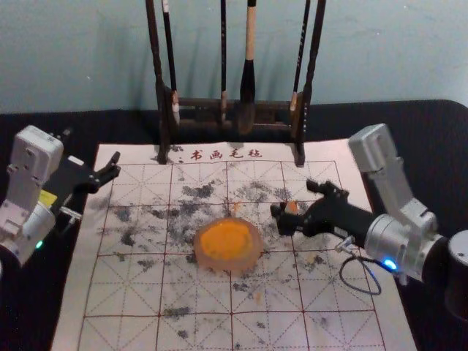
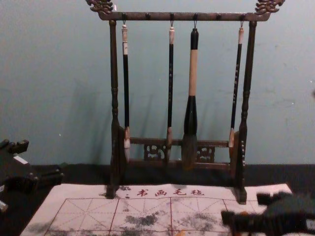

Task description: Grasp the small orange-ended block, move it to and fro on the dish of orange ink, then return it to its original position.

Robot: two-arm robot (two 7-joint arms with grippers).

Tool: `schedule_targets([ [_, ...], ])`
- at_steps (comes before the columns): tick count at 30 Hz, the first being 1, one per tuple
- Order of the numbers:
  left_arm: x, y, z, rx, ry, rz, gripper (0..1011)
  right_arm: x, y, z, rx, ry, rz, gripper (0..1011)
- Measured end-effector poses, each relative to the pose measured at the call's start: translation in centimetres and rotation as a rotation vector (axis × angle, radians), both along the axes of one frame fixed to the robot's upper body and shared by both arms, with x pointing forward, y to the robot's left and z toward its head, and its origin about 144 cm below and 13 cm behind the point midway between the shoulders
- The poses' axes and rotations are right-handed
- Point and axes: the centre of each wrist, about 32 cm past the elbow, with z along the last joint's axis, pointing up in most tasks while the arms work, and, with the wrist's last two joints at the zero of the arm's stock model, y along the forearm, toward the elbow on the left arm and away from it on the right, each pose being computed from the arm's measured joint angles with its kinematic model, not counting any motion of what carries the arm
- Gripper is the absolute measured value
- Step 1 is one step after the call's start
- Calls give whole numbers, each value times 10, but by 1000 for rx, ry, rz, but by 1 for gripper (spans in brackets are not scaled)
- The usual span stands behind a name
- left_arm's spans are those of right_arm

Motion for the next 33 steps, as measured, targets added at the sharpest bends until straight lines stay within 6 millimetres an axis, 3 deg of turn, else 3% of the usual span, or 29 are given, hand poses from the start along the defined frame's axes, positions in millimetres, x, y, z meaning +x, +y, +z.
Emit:
schedule_targets([
  [7,0,0,0,0,0,0,1001,-9,-5,-3,100,-205,-95,1003],
  [12,0,0,0,0,0,0,1001,-15,-7,-28,77,-348,-275,1003],
  [19,0,0,0,0,0,0,1001,-19,-12,-56,1,-343,-348,1003],
  [25,0,0,0,0,0,0,1001,-21,-13,-68,-50,-310,-348,1003],
  [33,0,0,0,0,0,0,1001,-21,-13,-67,-48,-311,-346,1003],
])
